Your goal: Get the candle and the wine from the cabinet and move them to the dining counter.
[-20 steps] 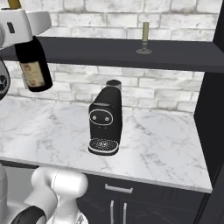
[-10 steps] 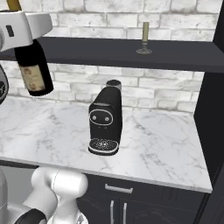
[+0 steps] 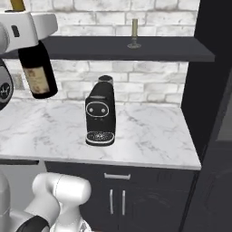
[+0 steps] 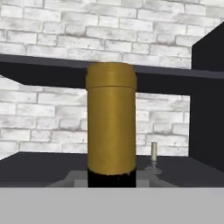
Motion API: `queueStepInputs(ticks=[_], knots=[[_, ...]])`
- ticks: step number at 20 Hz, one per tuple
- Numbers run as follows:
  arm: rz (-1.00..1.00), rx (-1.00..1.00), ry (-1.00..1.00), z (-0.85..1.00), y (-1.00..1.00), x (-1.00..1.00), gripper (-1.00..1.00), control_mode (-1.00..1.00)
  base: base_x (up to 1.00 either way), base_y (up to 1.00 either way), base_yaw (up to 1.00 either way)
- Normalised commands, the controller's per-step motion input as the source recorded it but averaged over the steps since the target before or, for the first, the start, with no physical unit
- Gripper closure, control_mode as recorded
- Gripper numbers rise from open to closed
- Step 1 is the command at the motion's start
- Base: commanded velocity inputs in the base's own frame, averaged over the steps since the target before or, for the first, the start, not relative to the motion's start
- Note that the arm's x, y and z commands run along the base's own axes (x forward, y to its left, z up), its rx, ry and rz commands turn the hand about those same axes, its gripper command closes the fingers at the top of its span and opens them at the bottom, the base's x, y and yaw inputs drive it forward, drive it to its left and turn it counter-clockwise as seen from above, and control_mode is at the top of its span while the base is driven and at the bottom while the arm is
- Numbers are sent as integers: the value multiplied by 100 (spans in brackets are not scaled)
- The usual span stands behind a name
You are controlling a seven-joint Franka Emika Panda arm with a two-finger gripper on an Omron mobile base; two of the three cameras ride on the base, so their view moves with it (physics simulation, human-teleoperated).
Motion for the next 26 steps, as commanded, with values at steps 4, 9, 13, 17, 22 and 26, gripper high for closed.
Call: queueStepInputs(ticks=[4, 9, 13, 17, 22, 26], knots=[[0, 0, 0, 0, 0, 0, 100, 100, -76, 0, -75], [0, 0, 0, 0, 0, 0, 100, 100, -61, 4, -89], [0, 0, 0, 0, 0, 0, 100, 100, -40, 9, -94], [0, 0, 0, 0, 0, 0, 100, 100, -36, 13, -94], [0, 0, 0, 0, 0, 0, 100, 100, -25, 15, -94], [0, 0, 0, 0, 0, 0, 100, 100, -17, 19, -94]])
